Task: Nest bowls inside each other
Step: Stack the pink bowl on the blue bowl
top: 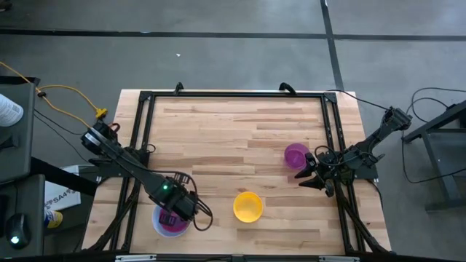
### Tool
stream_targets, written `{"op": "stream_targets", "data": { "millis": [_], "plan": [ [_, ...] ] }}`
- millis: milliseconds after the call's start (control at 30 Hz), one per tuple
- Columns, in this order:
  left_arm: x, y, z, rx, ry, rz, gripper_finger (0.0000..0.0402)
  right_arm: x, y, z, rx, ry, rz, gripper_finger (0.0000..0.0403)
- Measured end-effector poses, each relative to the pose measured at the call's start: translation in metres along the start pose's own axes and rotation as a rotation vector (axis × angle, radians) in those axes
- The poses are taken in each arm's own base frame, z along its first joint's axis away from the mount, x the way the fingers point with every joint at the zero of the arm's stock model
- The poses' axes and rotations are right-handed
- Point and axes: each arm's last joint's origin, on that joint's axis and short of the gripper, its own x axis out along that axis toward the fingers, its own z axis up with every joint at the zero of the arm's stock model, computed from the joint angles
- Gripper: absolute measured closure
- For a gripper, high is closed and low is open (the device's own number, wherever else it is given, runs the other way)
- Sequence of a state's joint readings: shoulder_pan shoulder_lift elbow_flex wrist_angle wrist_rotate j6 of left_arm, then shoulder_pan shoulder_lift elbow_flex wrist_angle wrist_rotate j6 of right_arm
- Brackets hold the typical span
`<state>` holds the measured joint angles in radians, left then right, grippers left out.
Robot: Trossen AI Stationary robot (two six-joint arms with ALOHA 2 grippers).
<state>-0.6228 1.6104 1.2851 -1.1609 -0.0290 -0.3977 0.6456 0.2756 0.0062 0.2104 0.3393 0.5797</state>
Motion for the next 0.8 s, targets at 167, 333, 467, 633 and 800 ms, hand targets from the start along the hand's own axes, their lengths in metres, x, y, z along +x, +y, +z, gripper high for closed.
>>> {"op": "stream_targets", "data": {
  "millis": [167,333,467,633,800],
  "plan": [
    [0.008,0.002,-0.005,-0.012,-0.009,-0.004,0.0401,0.000,0.000,0.000,0.000,0.000,0.000,0.0233],
    [0.016,0.002,-0.005,-0.020,-0.018,-0.009,0.0401,0.000,0.000,0.000,0.000,0.000,0.001,0.0233],
    [0.019,0.001,-0.005,-0.027,-0.029,-0.015,0.0401,0.000,0.000,0.000,0.000,0.000,0.001,0.0233],
    [0.022,0.000,-0.004,-0.029,-0.041,-0.037,0.0401,0.000,0.000,0.000,0.000,0.000,0.001,0.0233],
    [0.027,0.000,-0.005,-0.037,-0.033,-0.071,0.0401,0.000,0.000,0.000,0.000,0.000,0.001,0.0233]
  ]
}}
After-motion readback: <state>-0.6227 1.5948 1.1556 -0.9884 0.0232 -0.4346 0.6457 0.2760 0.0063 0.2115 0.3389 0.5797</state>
